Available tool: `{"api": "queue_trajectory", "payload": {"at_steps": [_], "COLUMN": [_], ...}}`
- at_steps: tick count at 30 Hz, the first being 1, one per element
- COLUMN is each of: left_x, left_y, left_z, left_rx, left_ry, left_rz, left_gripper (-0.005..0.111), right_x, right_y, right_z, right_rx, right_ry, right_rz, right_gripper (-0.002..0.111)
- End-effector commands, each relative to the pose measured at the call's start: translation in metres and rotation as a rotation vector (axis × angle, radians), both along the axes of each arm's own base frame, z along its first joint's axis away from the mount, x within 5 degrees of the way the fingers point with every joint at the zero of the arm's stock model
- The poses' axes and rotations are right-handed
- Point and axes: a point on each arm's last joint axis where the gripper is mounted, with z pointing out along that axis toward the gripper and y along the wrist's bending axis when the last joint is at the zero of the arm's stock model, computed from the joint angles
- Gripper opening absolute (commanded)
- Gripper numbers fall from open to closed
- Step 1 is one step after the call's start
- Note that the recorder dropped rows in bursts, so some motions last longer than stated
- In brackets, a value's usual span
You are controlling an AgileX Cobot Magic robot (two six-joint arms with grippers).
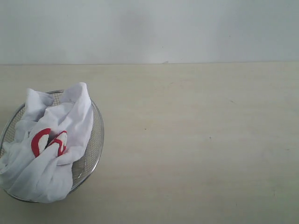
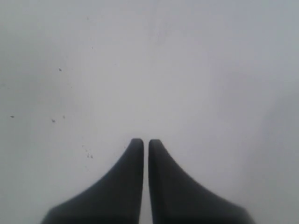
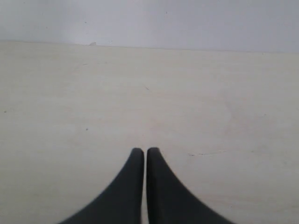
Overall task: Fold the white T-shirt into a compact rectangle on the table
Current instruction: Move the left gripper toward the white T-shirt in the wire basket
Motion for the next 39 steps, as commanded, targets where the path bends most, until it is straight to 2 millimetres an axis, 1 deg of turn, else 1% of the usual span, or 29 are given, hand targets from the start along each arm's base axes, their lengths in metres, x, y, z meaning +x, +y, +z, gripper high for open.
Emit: {"api": "queue_trajectory", "payload": {"at_steps": [1, 3, 6, 9, 12, 15, 17, 19, 21, 22, 24, 26, 27, 28, 30, 31, 32, 34, 37, 39], "left_x": [0.062, 0.087, 0.116, 0.137, 0.152, 0.158, 0.158, 0.157, 0.159, 0.16, 0.161, 0.159, 0.158, 0.159, 0.157, 0.155, 0.153, 0.148, 0.143, 0.142], "left_y": [-0.004, -0.006, -0.01, -0.015, -0.022, -0.027, -0.029, -0.031, -0.029, -0.027, -0.025, -0.029, -0.032, -0.034, -0.036, -0.038, -0.04, -0.044, -0.042, -0.035], "left_z": [0.016, 0.014, 0.007, 0.002, -0.003, -0.008, -0.009, -0.01, -0.012, -0.013, -0.012, -0.008, -0.002, 0.002, 0.006, 0.007, 0.008, 0.012, 0.019, 0.027], "left_rx": [-0.056, -0.085, -0.047, -0.021, -0.024, -0.031, -0.023, 0.079, 0.288, 0.341, 0.361, 0.391, 0.308, 0.297, 0.338, 0.387, 0.484, 0.801, 1.188, 1.342], "left_ry": [0.308, 0.398, 0.459, 0.468, 0.441, 0.438, 0.45, 0.449, 0.5, 0.541, 0.602, 0.631, 0.643, 0.635, 0.609, 0.583, 0.538, 0.368, 0.143, 0.063], "left_rz": [-0.009, -0.02, -0.024, -0.059, -0.13, -0.179, -0.202, -0.211, -0.153, -0.123, -0.093, -0.14, -0.187, -0.203, -0.233, -0.248, -0.269, -0.277, -0.178, -0.046], "left_gripper": [0.005, 0.005, 0.005, 0.005, 0.005, 0.005, 0.005, 0.005, 0.005, 0.005, 0.005, 0.005, 0.005, 0.005, 0.005, 0.005, 0.005, 0.005, 0.005, 0.005], "right_x": [0.0, 0.0, 0.0, 0.0, 0.0, 0.0, 0.0, 0.0, 0.0, 0.0, 0.0, 0.0, 0.0, 0.0, 0.0, 0.0, 0.0, 0.0, 0.0, 0.0], "right_y": [0.0, 0.0, 0.0, 0.0, 0.0, 0.0, 0.0, 0.0, 0.0, 0.0, 0.0, 0.001, 0.001, 0.001, 0.001, 0.001, 0.001, 0.001, 0.001, 0.001], "right_z": [0.001, 0.001, 0.001, 0.001, 0.001, 0.001, 0.001, 0.001, 0.001, 0.001, 0.001, 0.001, 0.001, 0.001, 0.001, 0.001, 0.001, 0.001, 0.001, 0.001], "right_rx": [0.003, 0.003, 0.003, 0.003, 0.003, 0.003, 0.003, 0.003, 0.003, 0.003, 0.002, 0.003, 0.003, 0.003, 0.003, 0.003, 0.003, 0.003, 0.003, 0.003], "right_ry": [-0.008, -0.008, -0.008, -0.008, -0.008, -0.008, -0.008, -0.008, -0.008, -0.008, -0.008, -0.008, -0.008, -0.008, -0.008, -0.008, -0.008, -0.008, -0.008, -0.008], "right_rz": [-0.002, -0.002, -0.002, -0.002, -0.002, -0.002, -0.002, -0.002, -0.002, -0.002, 0.002, 0.011, 0.014, 0.016, 0.016, 0.016, 0.016, 0.016, 0.016, 0.016], "right_gripper": [0.0, 0.0, 0.0, 0.0, 0.0, 0.0, 0.0, 0.0, 0.0, 0.0, 0.0, 0.0, 0.0, 0.0, 0.0, 0.0, 0.0, 0.0, 0.0, 0.0]}}
